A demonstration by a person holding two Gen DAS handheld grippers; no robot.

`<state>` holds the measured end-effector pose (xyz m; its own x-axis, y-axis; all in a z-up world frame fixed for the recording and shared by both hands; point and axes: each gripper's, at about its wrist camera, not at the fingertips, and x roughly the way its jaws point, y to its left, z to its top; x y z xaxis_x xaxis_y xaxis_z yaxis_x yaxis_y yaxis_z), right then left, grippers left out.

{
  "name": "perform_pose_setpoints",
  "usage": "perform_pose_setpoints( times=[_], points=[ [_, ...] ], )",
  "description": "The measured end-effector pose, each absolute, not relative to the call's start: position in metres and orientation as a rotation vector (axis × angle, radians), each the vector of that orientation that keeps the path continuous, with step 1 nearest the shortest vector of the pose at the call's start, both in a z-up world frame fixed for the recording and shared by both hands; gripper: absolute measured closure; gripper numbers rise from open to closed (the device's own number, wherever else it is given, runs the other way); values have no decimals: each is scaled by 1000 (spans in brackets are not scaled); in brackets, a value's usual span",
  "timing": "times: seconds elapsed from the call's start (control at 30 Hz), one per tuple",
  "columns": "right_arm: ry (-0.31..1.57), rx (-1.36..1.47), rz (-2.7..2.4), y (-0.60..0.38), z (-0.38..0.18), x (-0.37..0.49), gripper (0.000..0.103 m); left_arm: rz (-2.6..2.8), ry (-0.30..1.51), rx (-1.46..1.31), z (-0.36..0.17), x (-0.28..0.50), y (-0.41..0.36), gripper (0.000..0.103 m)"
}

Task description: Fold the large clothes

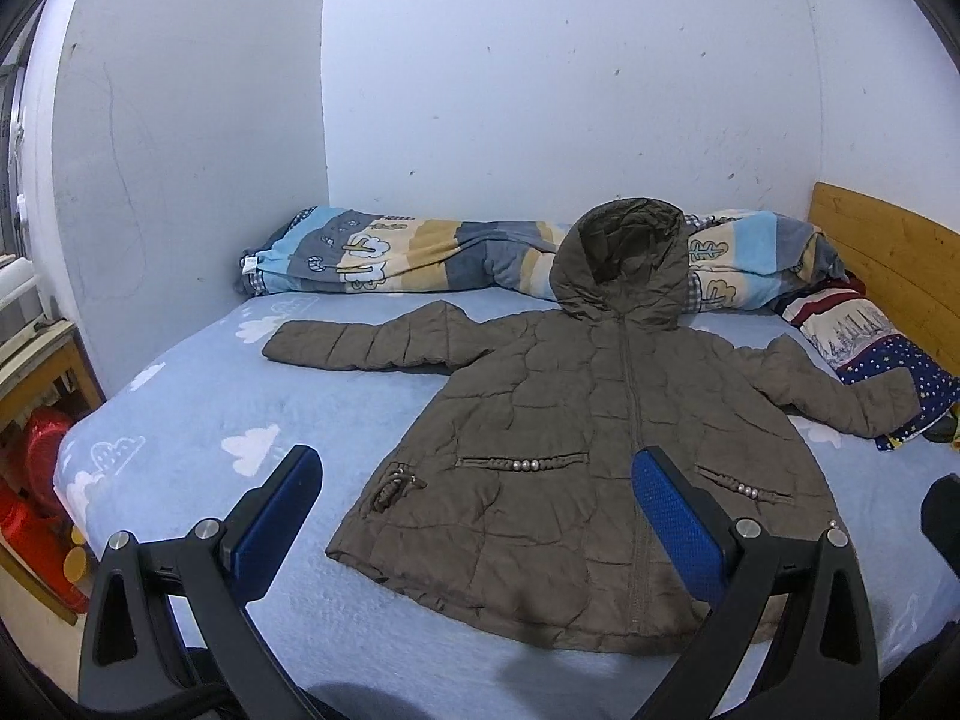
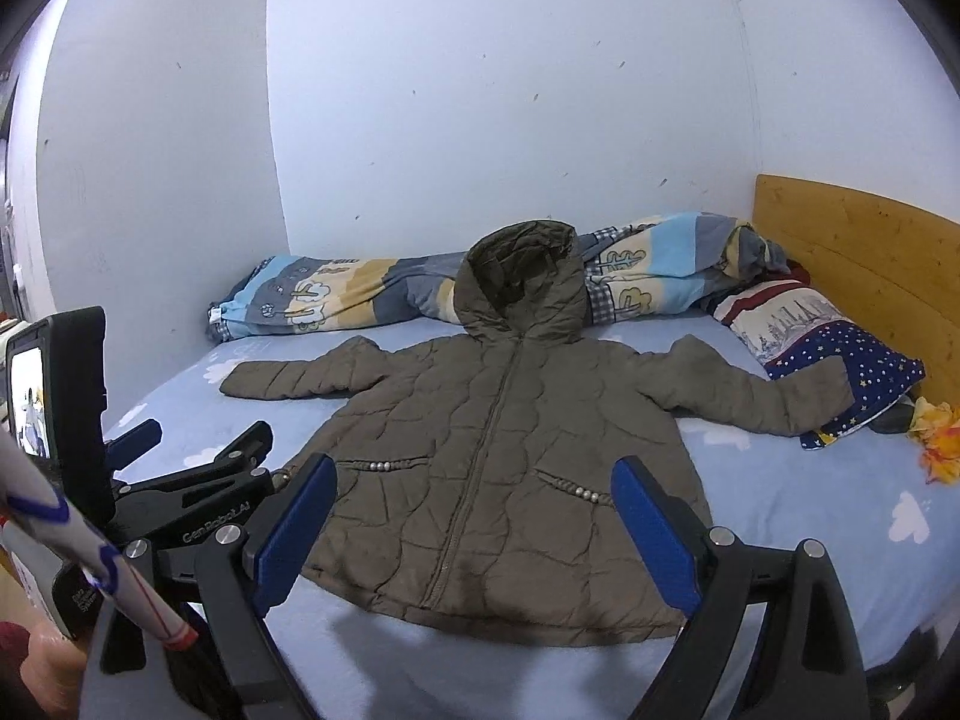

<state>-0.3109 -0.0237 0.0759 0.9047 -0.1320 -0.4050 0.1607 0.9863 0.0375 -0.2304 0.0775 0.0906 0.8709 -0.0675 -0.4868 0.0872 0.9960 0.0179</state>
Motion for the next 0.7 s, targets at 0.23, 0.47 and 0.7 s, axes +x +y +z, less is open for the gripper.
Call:
perform_pose_setpoints(
  times=[0.23, 0.47, 0.7],
  points=[
    [429, 67, -168, -20, 78, -306, 6, -87, 515, 40, 92, -228, 81, 0],
    [439, 58, -182, -21, 74, -303, 5, -85, 528, 39, 89, -225, 79, 0],
    [436, 49, -206, -20, 69, -304, 2, -87, 532, 37, 87, -223, 81, 0]
  ],
)
